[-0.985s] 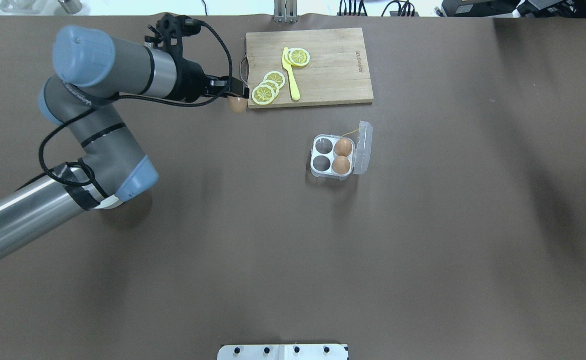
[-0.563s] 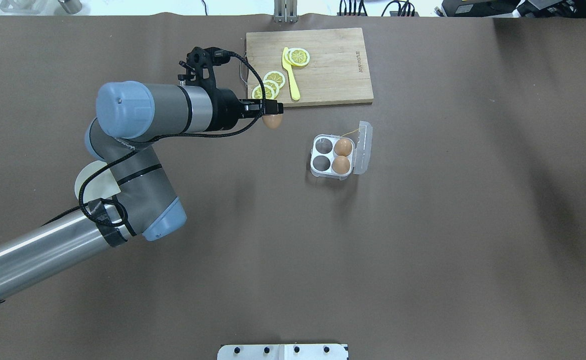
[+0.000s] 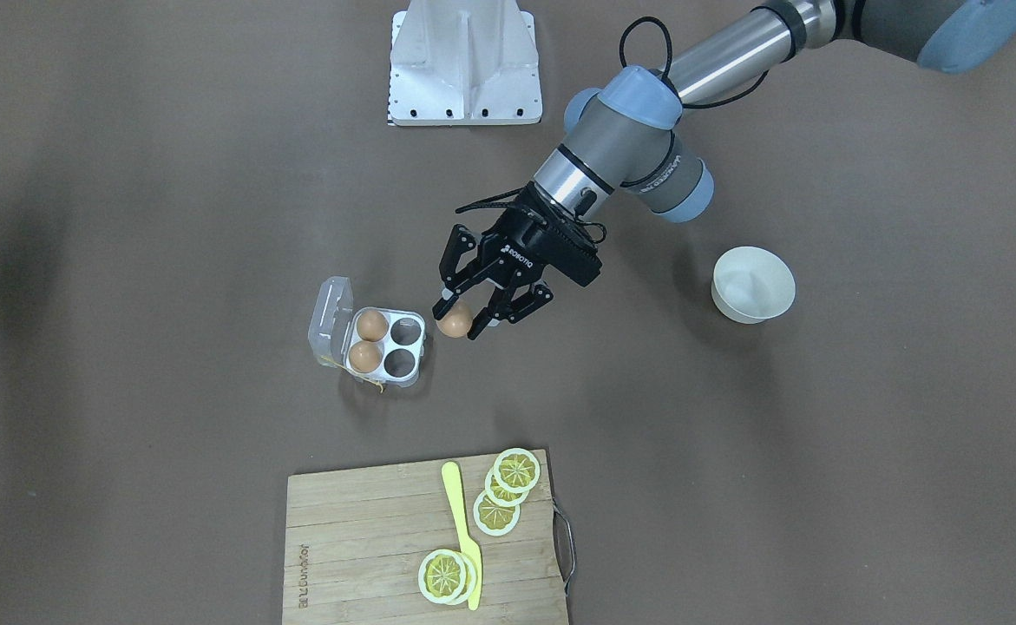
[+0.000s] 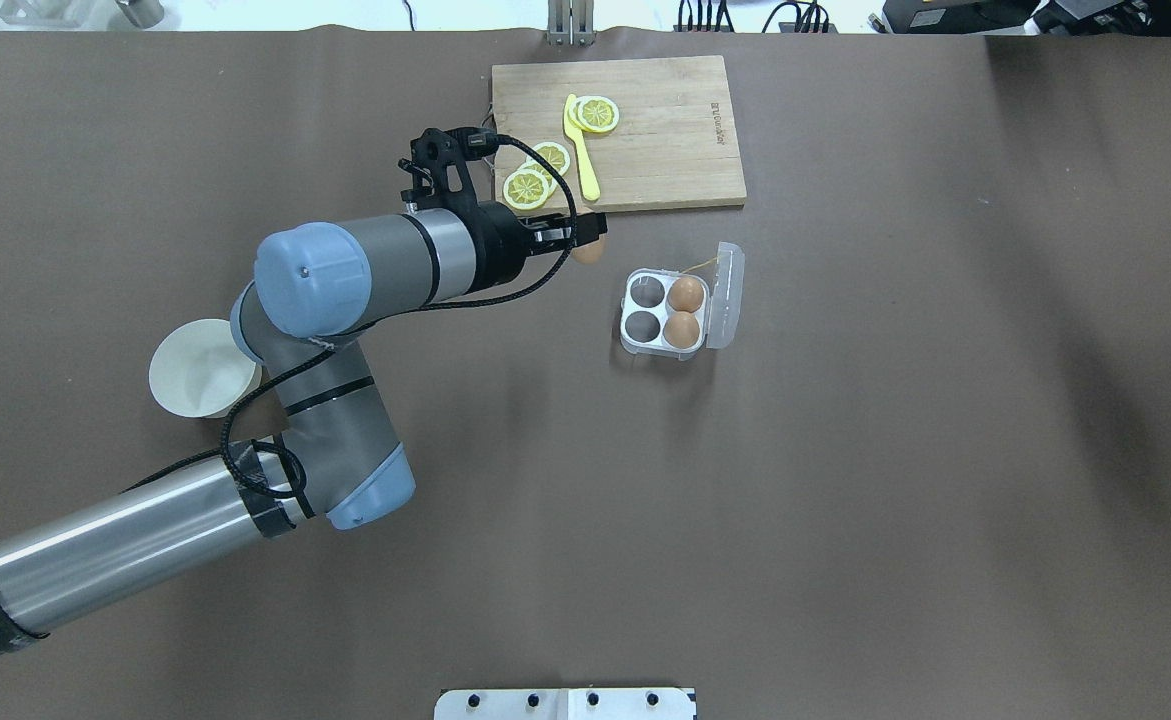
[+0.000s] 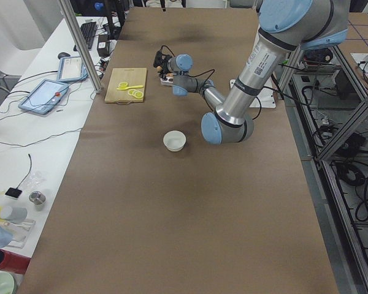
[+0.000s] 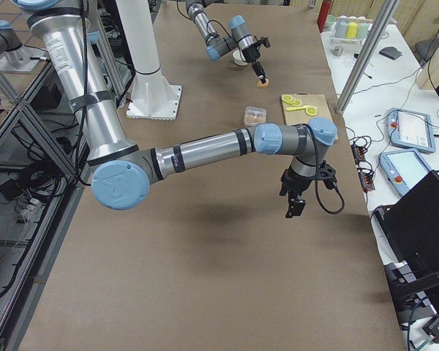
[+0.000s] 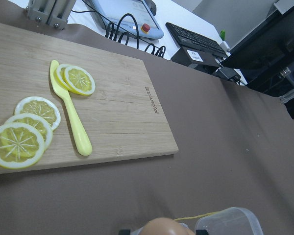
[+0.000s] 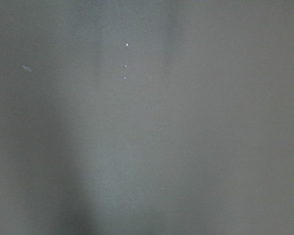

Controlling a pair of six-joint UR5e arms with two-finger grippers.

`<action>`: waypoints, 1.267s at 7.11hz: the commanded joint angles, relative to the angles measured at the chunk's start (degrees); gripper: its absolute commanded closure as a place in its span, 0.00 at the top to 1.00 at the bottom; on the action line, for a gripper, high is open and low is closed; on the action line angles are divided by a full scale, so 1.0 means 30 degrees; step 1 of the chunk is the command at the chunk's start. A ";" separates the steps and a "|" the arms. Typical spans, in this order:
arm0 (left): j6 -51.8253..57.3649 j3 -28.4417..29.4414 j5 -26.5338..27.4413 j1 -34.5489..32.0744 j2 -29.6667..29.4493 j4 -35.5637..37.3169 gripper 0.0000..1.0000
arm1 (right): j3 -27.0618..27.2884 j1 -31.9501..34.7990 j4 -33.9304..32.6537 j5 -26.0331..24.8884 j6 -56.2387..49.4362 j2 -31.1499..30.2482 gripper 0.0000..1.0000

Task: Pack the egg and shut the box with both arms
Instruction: 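Lift the egg with the left gripper and carry it toward the egg box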

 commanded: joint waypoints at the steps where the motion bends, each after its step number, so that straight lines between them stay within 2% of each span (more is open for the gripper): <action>1: 0.0068 0.1438 0.1362 0.0453 -0.0862 0.0014 0.32 | 0.0029 0.0009 0.0000 0.0000 0.0000 0.0021 1.00; 3: 0.0127 0.2060 0.3114 0.1007 -0.1218 0.0044 0.32 | 0.0030 0.0068 0.0000 0.0029 -0.0029 0.0021 1.00; 6: 0.0156 0.3201 0.3297 0.1242 -0.1889 0.0132 0.32 | 0.0030 0.0068 0.0000 0.0029 -0.0029 0.0021 1.00; 9: 0.0156 0.3379 0.3646 0.1710 -0.2214 0.0161 0.33 | 0.0030 0.0068 0.0000 0.0029 -0.0029 0.0021 1.00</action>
